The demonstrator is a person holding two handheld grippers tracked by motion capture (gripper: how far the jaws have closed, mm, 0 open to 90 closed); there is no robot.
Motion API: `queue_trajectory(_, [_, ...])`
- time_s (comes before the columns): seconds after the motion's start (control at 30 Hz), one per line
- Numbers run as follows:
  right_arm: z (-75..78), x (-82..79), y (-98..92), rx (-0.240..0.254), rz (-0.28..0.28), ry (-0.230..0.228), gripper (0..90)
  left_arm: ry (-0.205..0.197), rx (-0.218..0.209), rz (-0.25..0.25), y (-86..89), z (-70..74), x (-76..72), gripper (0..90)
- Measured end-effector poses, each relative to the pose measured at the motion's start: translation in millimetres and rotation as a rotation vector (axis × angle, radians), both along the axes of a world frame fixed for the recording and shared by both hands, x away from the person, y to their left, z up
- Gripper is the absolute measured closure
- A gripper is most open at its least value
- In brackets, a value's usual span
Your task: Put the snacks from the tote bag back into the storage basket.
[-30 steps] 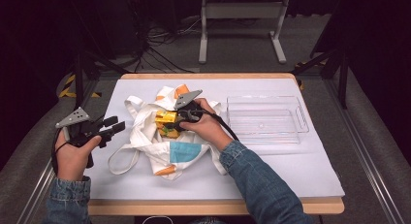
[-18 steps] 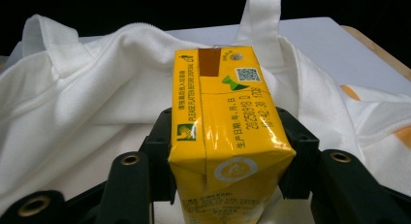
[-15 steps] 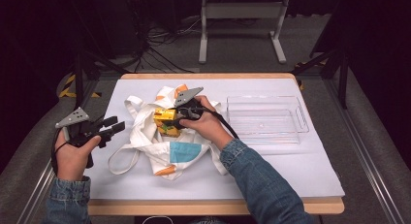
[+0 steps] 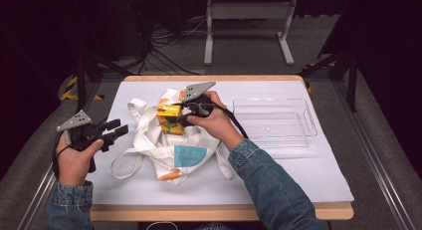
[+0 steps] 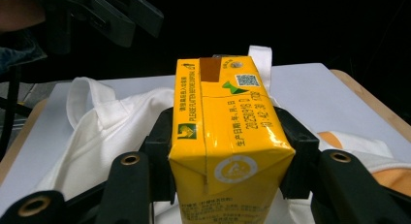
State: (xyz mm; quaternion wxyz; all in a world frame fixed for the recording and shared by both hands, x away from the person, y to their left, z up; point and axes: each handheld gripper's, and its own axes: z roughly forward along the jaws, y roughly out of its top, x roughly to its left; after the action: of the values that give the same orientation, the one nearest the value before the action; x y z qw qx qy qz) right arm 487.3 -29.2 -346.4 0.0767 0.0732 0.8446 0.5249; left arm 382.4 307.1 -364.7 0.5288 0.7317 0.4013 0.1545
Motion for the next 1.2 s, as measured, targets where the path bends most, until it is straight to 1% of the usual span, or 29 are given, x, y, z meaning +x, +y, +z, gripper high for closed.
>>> queue_trajectory(0.07, [6.5,-2.3,-2.3,0.01,0.014,-0.003,51.1,0.003,0.0,-0.001,0.0,0.1,-0.2,53.5])
queue_trajectory(0.2, [12.5,-4.7,-4.5,0.01,0.027,-0.013,51.1,-0.001,0.003,-0.002,0.3,0.3,0.1,53.4])
queue_trajectory(0.37, [22.8,-9.4,-10.5,0.016,0.06,-0.025,51.1,0.0,0.001,-0.003,0.0,0.6,0.3,53.2])
queue_trajectory(0.47, [26.0,-11.0,-12.7,0.013,0.066,-0.03,51.2,0.001,0.001,-0.004,-0.6,0.5,0.5,53.1])
queue_trajectory(0.57, [33.1,-13.8,-17.9,0.018,0.072,-0.044,51.1,0.001,0.002,-0.006,-1.1,0.6,1.0,53.0])
queue_trajectory(0.67, [36.5,-14.9,-21.0,0.024,0.073,-0.048,51.1,0.001,0.001,-0.007,-1.4,0.5,2.0,52.8])
queue_trajectory(0.77, [40.8,-16.7,-26.2,0.027,0.072,-0.051,51.1,0.002,0.003,-0.004,-1.5,0.6,2.8,50.7])
queue_trajectory(1.03, [52.9,-21.9,-47.5,0.034,0.056,-0.07,51.1,0.0,0.008,0.008,-2.0,2.1,5.0,46.2])
queue_trajectory(1.2, [59.6,-24.9,-60.9,0.034,0.049,-0.079,51.1,0.005,0.006,0.003,-3.1,2.0,5.8,44.7])
